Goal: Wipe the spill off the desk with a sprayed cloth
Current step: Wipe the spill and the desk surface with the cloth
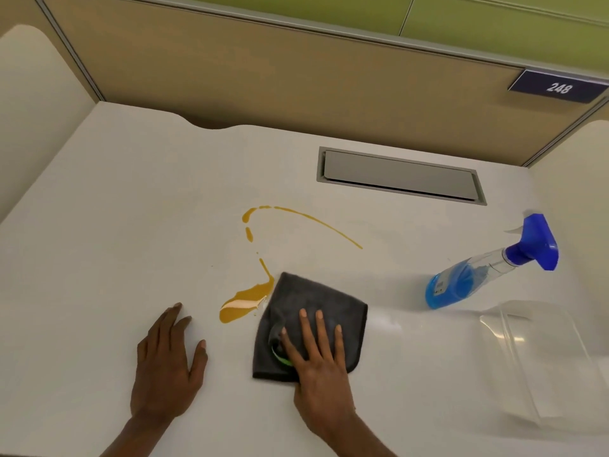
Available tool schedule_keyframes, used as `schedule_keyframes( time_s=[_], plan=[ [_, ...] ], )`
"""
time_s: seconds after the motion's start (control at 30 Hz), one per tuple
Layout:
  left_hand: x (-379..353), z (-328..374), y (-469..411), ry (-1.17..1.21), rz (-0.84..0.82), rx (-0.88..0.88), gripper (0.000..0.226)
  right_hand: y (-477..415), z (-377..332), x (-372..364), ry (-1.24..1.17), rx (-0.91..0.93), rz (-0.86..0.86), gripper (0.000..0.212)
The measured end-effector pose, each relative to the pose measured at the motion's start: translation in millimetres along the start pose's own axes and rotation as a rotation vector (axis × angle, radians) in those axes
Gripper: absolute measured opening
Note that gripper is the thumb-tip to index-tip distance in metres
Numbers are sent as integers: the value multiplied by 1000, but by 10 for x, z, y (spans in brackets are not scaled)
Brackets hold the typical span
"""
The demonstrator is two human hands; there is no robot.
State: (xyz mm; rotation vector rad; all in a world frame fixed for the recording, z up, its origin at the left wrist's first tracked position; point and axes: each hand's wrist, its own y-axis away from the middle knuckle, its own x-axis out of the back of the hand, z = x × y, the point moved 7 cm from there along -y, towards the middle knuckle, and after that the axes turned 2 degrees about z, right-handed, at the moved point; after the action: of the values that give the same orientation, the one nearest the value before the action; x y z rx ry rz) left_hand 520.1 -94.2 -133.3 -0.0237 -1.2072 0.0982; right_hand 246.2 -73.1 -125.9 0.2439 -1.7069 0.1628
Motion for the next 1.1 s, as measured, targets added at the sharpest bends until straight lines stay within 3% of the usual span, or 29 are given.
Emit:
schedule_keyframes(
  time_s=[0.1,0.23,0.4,0.57,0.7,0.77,0.9,1.0,1.1],
  plan=[
    [19,28,-2,4,12,-7,58,165,266,13,11,-68,29,91],
    [4,7,2,-2,-1,-5,59,-274,851,110,-21,-243,38,100],
    [-5,9,0,-5,1,-6,59,-1269,1394,178,-86,-375,1,84],
    [-17,-16,5,-4,5,-6,59,-1683,1097,158,-139,-253,-60,76],
    [-18,-10,-2,-8,16,-16,58,-1231,550,80,-145,-6,-71,86],
    [-30,-22,0,-1,19,-15,58,-872,443,71,-146,30,-46,87],
    [-39,-16,-9,7,19,-6,56,-800,848,149,-166,-119,36,89],
    [-36,-3,-10,18,11,-1,55,-1309,1179,189,-162,-271,13,86],
    [-41,-17,-3,20,2,5,55,-1945,1224,216,-174,-277,-33,77]
  ],
)
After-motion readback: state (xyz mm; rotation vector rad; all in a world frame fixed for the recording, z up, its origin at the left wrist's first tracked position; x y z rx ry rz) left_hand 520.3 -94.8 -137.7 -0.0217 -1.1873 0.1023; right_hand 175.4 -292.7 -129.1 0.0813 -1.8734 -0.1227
